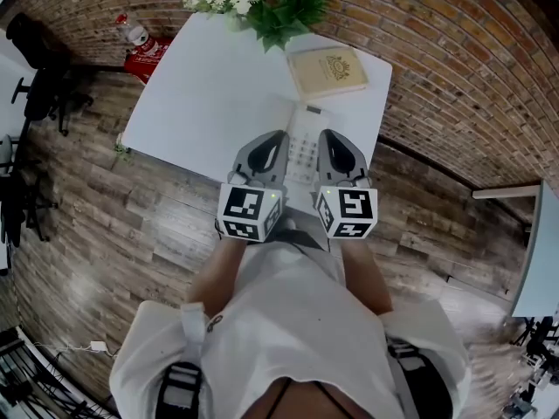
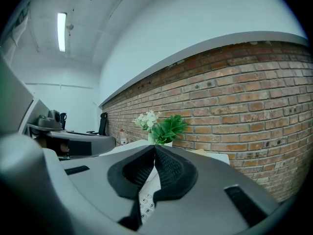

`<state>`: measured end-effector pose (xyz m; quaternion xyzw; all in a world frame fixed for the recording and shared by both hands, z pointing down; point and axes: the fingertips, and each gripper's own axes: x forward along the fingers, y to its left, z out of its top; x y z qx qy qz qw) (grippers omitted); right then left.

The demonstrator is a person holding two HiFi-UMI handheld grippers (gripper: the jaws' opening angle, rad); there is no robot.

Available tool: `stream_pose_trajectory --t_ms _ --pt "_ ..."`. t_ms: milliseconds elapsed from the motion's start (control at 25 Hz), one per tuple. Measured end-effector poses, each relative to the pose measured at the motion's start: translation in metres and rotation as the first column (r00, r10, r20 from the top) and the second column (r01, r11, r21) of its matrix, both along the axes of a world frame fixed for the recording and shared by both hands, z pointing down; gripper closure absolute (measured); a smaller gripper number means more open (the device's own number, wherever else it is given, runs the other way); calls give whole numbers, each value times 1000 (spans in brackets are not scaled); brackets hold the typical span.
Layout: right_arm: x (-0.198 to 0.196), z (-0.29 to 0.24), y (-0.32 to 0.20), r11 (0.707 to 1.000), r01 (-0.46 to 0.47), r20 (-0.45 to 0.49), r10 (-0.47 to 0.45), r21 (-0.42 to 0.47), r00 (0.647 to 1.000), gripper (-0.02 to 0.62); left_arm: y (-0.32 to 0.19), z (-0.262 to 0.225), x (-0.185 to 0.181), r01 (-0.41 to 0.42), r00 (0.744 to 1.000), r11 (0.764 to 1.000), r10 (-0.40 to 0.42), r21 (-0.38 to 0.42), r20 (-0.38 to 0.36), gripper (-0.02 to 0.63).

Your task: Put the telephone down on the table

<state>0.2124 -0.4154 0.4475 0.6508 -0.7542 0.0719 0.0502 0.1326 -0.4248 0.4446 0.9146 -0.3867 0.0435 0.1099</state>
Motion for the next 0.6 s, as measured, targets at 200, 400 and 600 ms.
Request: stream_pose_trajectory --t_ms 200,400,600 --pt "1 4 1 1000 -8 -11 8 -8 1000 569 0 5 0 1 1000 1000 -1 -9 17 571" --pt "2 10 -2 1000 -12 -3 11 -27 1000 569 -2 7 3 -7 999 1000 7 -10 33 572" --pt "-2 14 -5 999 -5 -10 4 -47 1000 569 -3 11 2 -8 999 1000 8 -20 43 572"
